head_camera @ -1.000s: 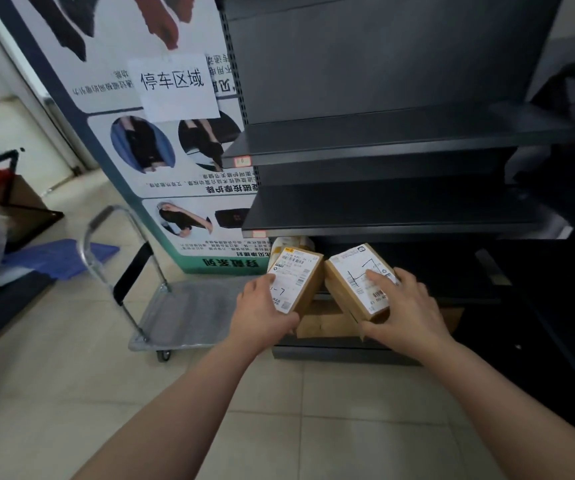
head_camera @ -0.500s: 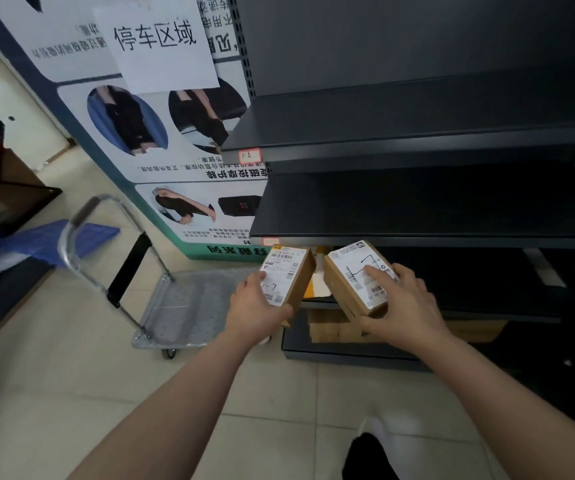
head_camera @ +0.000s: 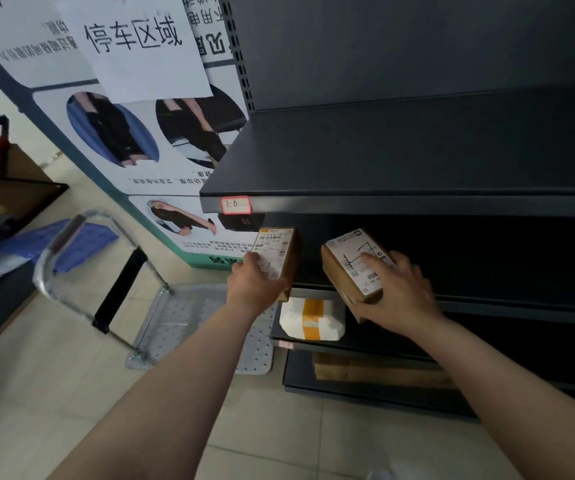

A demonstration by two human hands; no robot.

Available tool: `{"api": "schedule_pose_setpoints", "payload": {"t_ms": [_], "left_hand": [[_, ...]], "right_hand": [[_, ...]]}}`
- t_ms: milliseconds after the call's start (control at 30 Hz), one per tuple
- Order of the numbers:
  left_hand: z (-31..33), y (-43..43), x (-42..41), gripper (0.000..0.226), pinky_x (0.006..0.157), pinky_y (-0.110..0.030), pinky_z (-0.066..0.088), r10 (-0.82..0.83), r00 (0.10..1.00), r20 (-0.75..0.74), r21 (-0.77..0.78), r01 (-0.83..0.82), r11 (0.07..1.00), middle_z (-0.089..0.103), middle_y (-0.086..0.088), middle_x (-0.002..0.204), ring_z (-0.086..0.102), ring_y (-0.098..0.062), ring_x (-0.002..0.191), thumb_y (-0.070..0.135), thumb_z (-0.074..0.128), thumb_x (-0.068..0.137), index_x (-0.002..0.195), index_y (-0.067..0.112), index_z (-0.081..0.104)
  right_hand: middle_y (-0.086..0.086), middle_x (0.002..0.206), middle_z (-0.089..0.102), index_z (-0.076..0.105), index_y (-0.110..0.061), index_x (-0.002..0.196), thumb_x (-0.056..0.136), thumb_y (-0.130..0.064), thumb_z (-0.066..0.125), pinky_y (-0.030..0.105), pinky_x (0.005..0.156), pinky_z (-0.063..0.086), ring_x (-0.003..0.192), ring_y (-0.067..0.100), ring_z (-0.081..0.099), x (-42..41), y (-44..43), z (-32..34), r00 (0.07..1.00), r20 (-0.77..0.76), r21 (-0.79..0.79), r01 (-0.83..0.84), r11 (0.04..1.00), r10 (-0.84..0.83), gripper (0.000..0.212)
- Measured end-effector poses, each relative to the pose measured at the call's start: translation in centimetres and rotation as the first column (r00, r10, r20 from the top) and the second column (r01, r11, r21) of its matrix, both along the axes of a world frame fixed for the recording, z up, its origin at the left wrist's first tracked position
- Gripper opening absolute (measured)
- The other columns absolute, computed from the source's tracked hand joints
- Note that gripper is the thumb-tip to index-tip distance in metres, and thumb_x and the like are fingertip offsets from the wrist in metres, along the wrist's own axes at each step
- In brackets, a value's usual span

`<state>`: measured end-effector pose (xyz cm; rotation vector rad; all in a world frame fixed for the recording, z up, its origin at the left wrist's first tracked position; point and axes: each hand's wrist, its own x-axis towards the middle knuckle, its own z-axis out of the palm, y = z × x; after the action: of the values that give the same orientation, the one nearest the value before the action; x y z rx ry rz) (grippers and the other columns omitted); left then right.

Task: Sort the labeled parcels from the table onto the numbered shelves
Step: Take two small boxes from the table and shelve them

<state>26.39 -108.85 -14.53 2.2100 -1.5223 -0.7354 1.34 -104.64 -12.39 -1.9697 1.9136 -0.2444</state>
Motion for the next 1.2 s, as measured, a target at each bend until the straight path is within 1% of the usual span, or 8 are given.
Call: {"api": "schedule_pose_setpoints", "payload": {"t_ms": [200, 433, 633, 700, 800, 867, 1033, 1200], "left_hand": [[-1.7, -3.4, 0.2, 0.077, 0.099, -0.046, 0.046, -0.147, 0.977, 0.153, 0.034, 0.144, 0.989, 0.046, -0.008, 0.129, 0.048, -0.028, 0.114, 0.055, 0.073, 0.074, 0.138, 0.026, 0.041], [-2.7, -6.3, 1.0, 0.083, 0.100, -0.044, 0.045, -0.191, 0.956, 0.223, 0.030, 0.189, 0.982, 0.046, -0.012, 0.127, 0.047, -0.031, 0.114, 0.065, 0.073, 0.069, 0.134, 0.024, 0.042], [-2.9, -8.2, 1.6, 0.086, 0.102, -0.045, 0.038, -0.218, 0.953, 0.208, -0.002, 0.223, 0.975, 0.039, -0.014, 0.134, 0.040, -0.036, 0.122, 0.065, 0.072, 0.072, 0.136, 0.019, 0.037], [-3.3, -8.1, 2.3, 0.094, 0.108, -0.047, 0.033, -0.247, 0.960, 0.128, -0.003, 0.249, 0.968, 0.031, -0.014, 0.144, 0.034, -0.037, 0.130, 0.064, 0.074, 0.070, 0.142, 0.021, 0.032], [-3.6, -7.4, 3.8, 0.110, 0.117, -0.050, 0.021, -0.294, 0.955, -0.024, -0.013, 0.294, 0.956, 0.010, -0.011, 0.158, 0.014, -0.036, 0.144, 0.050, 0.081, 0.070, 0.152, 0.024, 0.014], [-3.4, -6.7, 5.0, 0.110, 0.118, -0.049, 0.019, -0.355, 0.935, 0.016, -0.020, 0.355, 0.935, 0.009, -0.013, 0.159, 0.011, -0.035, 0.145, 0.042, 0.080, 0.072, 0.154, 0.021, 0.009], [-1.6, -5.2, 7.8, 0.098, 0.118, -0.043, 0.017, -0.470, 0.869, 0.154, 0.006, 0.475, 0.880, 0.020, -0.011, 0.156, 0.017, -0.030, 0.144, 0.038, 0.074, 0.080, 0.153, 0.013, 0.013], [-0.5, -5.0, 9.7, 0.092, 0.116, -0.040, 0.019, -0.578, 0.755, 0.310, 0.048, 0.595, 0.803, 0.028, -0.011, 0.153, 0.025, -0.028, 0.140, 0.046, 0.069, 0.084, 0.150, 0.008, 0.019]], "right_hand": [[0.006, 0.154, 0.012, 0.014, -0.039, 0.150, 0.072, -0.059, 0.070, 0.045, 0.108, 0.028, 0.135, 0.032, 0.025, 0.1, -2.3, -1.4, 0.998, -0.045, 0.051, 0.038, 0.998, -0.036, 0.099], [0.006, 0.153, 0.013, 0.013, -0.040, 0.150, 0.071, -0.064, 0.068, 0.043, 0.106, 0.031, 0.133, 0.032, 0.027, 2.2, -3.6, -1.9, 0.990, -0.060, 0.060, 0.134, 0.989, -0.130, 0.099], [0.006, 0.154, 0.011, 0.011, -0.040, 0.150, 0.071, -0.064, 0.068, 0.045, 0.108, 0.029, 0.135, 0.032, 0.024, 5.6, -5.4, -2.5, 0.981, -0.056, 0.067, 0.187, 0.980, -0.183, 0.101], [0.007, 0.154, 0.009, 0.008, -0.039, 0.151, 0.073, -0.063, 0.067, 0.046, 0.110, 0.030, 0.136, 0.032, 0.022, 7.0, -6.1, -2.6, 0.975, -0.077, 0.076, 0.216, 0.973, -0.210, 0.101], [0.008, 0.154, 0.005, 0.003, -0.040, 0.150, 0.075, -0.063, 0.065, 0.049, 0.112, 0.029, 0.139, 0.034, 0.019, 9.0, -7.7, -2.6, 0.959, -0.120, 0.100, 0.270, 0.958, -0.258, 0.100], [0.009, 0.154, 0.004, 0.001, -0.041, 0.150, 0.077, -0.063, 0.064, 0.049, 0.111, 0.027, 0.139, 0.036, 0.017, 10.2, -8.6, -2.7, 0.951, -0.124, 0.096, 0.294, 0.951, -0.282, 0.099], [0.013, 0.154, 0.008, 0.002, -0.038, 0.149, 0.078, -0.063, 0.062, 0.051, 0.108, 0.031, 0.137, 0.040, 0.022, 12.8, -10.2, -2.8, 0.926, -0.156, 0.041, 0.353, 0.935, -0.343, 0.097], [0.012, 0.158, 0.003, -0.003, -0.036, 0.151, 0.072, -0.065, 0.068, 0.053, 0.111, 0.026, 0.142, 0.039, 0.018, 13.8, -10.3, -2.6, 0.913, -0.137, 0.058, 0.396, 0.917, -0.385, 0.110]]}}
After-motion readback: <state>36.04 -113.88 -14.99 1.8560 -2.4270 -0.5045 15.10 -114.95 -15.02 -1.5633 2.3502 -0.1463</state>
